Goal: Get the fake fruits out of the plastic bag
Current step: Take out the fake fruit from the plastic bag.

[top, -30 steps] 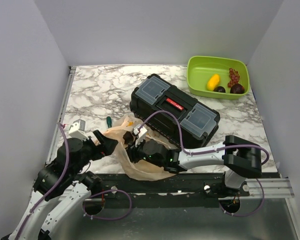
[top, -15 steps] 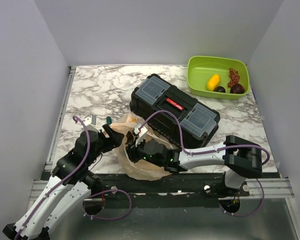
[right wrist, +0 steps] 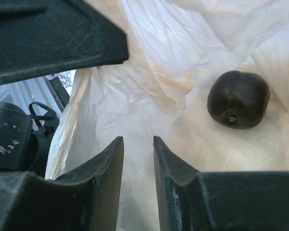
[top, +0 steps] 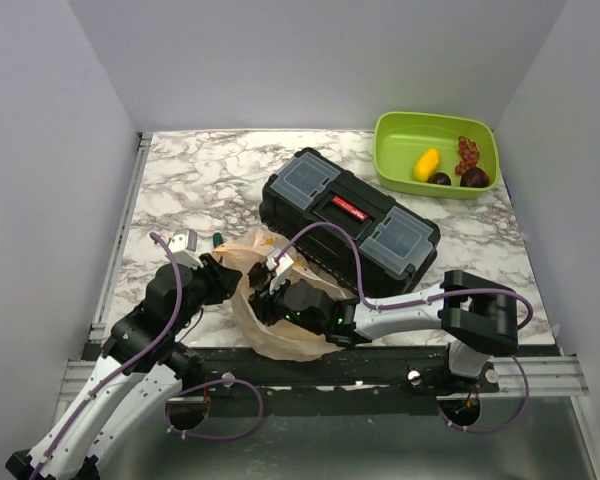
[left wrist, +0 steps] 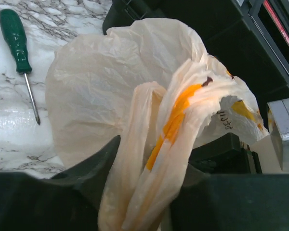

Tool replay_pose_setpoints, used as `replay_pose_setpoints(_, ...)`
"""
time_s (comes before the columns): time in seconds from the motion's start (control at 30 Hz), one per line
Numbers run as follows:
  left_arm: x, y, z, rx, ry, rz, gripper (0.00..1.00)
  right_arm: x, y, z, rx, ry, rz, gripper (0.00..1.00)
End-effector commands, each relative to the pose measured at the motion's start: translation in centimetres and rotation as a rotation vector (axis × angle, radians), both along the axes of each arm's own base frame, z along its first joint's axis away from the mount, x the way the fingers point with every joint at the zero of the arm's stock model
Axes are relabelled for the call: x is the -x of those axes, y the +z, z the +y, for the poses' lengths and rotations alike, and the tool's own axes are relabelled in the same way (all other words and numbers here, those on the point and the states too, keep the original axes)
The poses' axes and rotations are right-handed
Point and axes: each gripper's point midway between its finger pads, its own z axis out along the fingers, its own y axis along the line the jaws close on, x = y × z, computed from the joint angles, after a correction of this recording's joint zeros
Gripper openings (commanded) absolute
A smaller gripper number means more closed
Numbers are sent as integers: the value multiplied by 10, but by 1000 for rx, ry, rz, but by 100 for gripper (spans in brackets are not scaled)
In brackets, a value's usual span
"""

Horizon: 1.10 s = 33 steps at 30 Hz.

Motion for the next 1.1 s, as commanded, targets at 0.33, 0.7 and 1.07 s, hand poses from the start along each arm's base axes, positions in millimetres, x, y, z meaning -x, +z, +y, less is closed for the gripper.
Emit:
replay_pose_setpoints(0.33,19,-21,8,-33,-32,46,2,-54,-17,-25,125,-288,-69,48)
replay_pose_setpoints(0.7,21,-27,8,-16,-22,55,0,-72,-28,-10,148,-282,-113,78)
replay_pose_setpoints(1.07,21,-26,6,-13,-32,48,0,-91,-47,7,191,-301,-226,93)
